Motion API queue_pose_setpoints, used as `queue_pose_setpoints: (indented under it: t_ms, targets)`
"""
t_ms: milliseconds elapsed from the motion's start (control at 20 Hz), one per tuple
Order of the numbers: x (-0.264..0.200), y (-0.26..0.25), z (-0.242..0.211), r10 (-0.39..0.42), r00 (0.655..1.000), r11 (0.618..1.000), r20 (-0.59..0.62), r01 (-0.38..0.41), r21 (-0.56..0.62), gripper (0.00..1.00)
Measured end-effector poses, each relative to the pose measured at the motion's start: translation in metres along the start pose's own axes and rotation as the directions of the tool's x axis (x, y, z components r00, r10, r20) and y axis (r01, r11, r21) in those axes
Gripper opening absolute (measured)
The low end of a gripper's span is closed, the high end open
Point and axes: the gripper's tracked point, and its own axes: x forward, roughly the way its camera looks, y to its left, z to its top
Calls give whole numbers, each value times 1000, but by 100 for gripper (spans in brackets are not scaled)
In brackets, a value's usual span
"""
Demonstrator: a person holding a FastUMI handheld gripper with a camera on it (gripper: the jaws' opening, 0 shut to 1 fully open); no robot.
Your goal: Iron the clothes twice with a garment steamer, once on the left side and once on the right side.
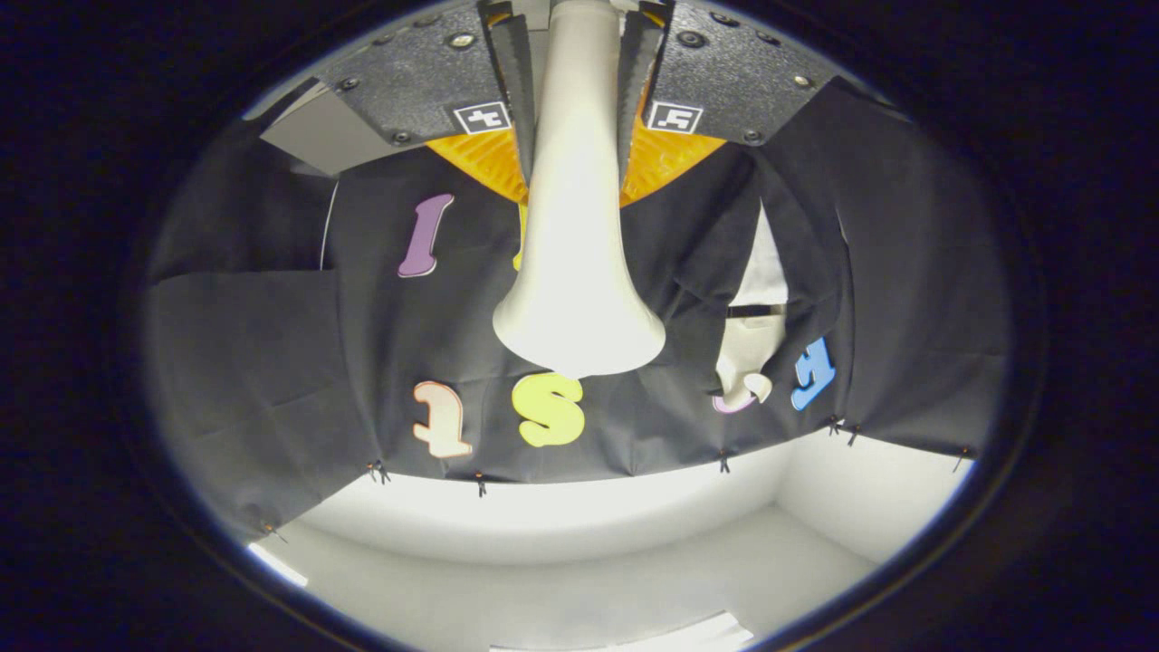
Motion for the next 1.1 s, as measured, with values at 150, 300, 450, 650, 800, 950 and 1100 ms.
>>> queue_pose_setpoints:
  t_ms: [150, 300, 450, 650, 800, 950, 1100]
  targets:
    - [19, 26, 8, -3, 1000, 1000, -1, 3, -6, 41]
    - [35, 48, 11, -7, 1000, 1000, 1, 7, -27, 41]
    - [43, 65, 6, -9, 1000, 998, -5, 9, -56, 41]
    - [55, 77, -14, -15, 999, 997, -43, 12, -76, 41]
    - [57, 76, -30, -27, 997, 997, -70, 22, -78, 41]
    - [55, 73, -45, -39, 995, 996, -91, 32, -78, 41]
    - [50, 71, -63, -47, 992, 996, -118, 38, -77, 41]
